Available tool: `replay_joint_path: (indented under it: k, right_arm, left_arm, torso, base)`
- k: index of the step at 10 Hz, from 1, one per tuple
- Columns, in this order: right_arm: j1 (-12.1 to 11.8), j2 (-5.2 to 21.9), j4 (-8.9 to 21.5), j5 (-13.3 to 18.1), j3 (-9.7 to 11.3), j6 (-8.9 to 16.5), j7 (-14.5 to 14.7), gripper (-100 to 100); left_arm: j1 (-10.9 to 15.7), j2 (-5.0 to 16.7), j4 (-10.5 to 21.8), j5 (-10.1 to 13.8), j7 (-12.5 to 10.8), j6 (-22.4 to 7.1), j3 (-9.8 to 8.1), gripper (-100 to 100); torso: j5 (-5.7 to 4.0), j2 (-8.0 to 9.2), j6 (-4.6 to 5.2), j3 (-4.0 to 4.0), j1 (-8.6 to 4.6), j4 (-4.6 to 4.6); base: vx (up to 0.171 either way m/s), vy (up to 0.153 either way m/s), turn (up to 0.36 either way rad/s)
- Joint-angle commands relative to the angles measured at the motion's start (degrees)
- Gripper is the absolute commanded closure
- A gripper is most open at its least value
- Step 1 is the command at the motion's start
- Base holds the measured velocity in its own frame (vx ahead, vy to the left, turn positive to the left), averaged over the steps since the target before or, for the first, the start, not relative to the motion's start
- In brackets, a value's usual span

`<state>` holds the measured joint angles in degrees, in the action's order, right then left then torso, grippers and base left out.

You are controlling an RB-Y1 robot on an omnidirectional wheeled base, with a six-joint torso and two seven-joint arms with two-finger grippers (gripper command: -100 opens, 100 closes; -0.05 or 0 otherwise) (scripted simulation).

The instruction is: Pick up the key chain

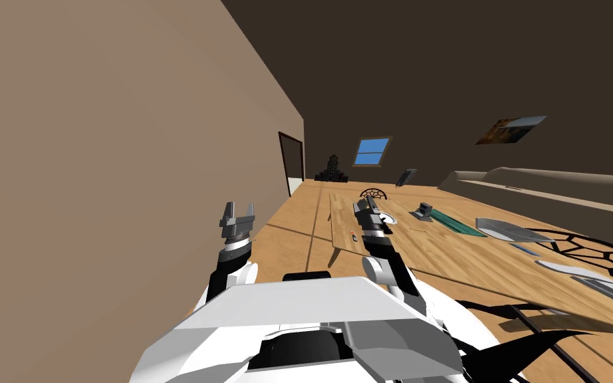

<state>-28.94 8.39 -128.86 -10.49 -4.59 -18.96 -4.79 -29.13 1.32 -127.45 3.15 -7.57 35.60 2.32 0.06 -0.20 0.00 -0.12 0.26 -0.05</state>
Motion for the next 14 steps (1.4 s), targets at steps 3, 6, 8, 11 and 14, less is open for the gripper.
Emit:
replay_joint_path:
  k: [3,6,8,11,14]
  right_arm:
    - [0.68,2.43,3.73,-4.08,-4.03,6.85,-3.54,-100]
    - [0.75,3.30,5.71,-5.66,-5.52,11.40,-4.98,-100]
    - [0.85,4.17,7.63,-7.25,-7.03,14.59,-6.48,-100]
    - [0.95,5.03,9.64,-8.84,-8.54,17.90,-8.03,-100]
    - [1.17,6.77,13.88,-11.98,-11.47,23.42,-11.26,-100]
  left_arm:
    - [0.00,0.00,0.00,0.00,0.00,0.00,0.00,0]
    - [-0.01,0.00,0.00,0.00,0.00,0.00,0.00,0]
    - [-0.01,0.00,0.00,0.00,0.00,0.00,0.00,0]
    - [0.00,0.00,0.00,0.00,0.00,0.00,0.00,0]
    - [0.00,0.01,0.00,0.00,0.00,0.00,-0.01,0]
  torso:
    - [0.00,-0.10,0.00,-0.06,0.00,-0.02]
    - [0.01,-0.19,0.01,-0.11,0.02,-0.04]
    - [-0.02,-0.14,0.00,-0.08,-0.10,-0.03]
    - [-0.01,-0.14,0.00,-0.09,-0.10,-0.04]
    - [-0.03,-0.10,0.00,-0.06,-0.20,-0.03]
  base:
    - [0.086,0.081,0.002]
    - [0.091,0.070,-0.011]
    - [0.079,0.040,-0.015]
    - [0.078,0.040,-0.018]
    - [0.091,0.026,-0.037]
